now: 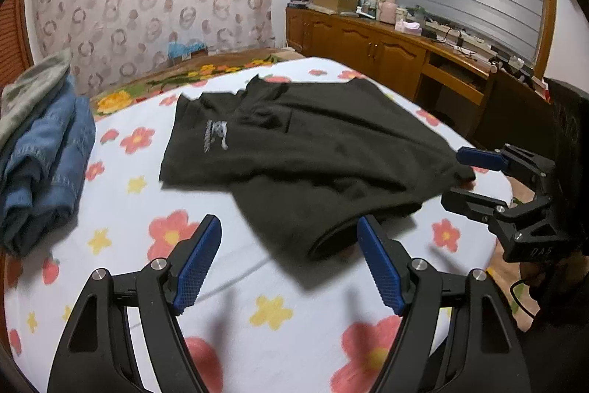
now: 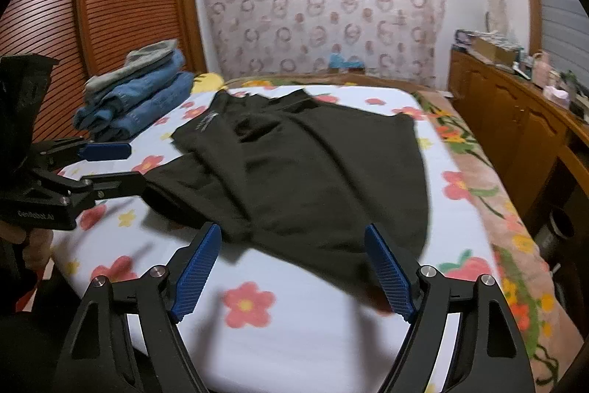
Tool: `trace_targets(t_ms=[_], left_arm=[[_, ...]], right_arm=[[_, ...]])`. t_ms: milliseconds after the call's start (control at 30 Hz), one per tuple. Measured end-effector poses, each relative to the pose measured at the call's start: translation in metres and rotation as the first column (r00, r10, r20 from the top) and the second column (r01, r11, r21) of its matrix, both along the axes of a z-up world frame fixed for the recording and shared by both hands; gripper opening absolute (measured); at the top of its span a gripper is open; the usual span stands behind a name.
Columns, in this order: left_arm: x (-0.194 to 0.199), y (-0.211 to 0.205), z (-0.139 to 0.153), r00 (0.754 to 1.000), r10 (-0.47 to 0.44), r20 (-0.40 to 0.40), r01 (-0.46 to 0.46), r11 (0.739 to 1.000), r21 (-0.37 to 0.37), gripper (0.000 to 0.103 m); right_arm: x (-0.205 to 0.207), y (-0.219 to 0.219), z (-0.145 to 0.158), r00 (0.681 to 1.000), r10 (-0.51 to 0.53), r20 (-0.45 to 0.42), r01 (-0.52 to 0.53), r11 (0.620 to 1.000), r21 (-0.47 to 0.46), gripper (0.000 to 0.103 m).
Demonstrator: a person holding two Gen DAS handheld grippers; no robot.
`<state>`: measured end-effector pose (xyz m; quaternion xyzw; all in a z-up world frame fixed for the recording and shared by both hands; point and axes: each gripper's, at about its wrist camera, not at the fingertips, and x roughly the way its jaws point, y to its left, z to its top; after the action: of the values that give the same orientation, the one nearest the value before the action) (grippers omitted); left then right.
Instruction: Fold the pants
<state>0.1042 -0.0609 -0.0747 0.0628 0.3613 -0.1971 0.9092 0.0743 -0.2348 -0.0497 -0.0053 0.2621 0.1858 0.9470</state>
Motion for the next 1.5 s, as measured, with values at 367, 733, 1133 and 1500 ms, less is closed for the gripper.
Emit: trace_targets(t_ms=[367, 733, 1133, 1500], left_arm=[[0.002, 0.001, -0.015, 0.999, 0.008, -0.040, -0.007, 1.000, 0.025, 0.077], [0.001, -0.004, -0.014, 0.999, -0.001, -0.033, 0.002, 1.000, 0.029, 0.077], [0.001, -0.009, -0.004, 1.000, -0.018, -0.008, 0.018, 1.000, 0.014, 0.077], [0.016, -0.023, 0.005, 0.999, -0.031, 0.010, 0.031, 0.999, 0.021, 0.077]], right_arm=[[0.009, -0.007, -0.004, 0.993, 0.100, -0.060, -0.102, 0.994, -0.031, 0.036], [0.006, -0.017, 0.018, 0.995, 0.100, 0.009, -0.099, 0.993, -0.061, 0.005], [-0.021, -0.064, 0.035, 0.996, -0.019, 0.083, 0.025, 0.998, -0.063, 0.004], [-0.023, -0.049, 0.019, 0.994, -0.107, 0.027, 0.109, 0.989, -0.097, 0.003]])
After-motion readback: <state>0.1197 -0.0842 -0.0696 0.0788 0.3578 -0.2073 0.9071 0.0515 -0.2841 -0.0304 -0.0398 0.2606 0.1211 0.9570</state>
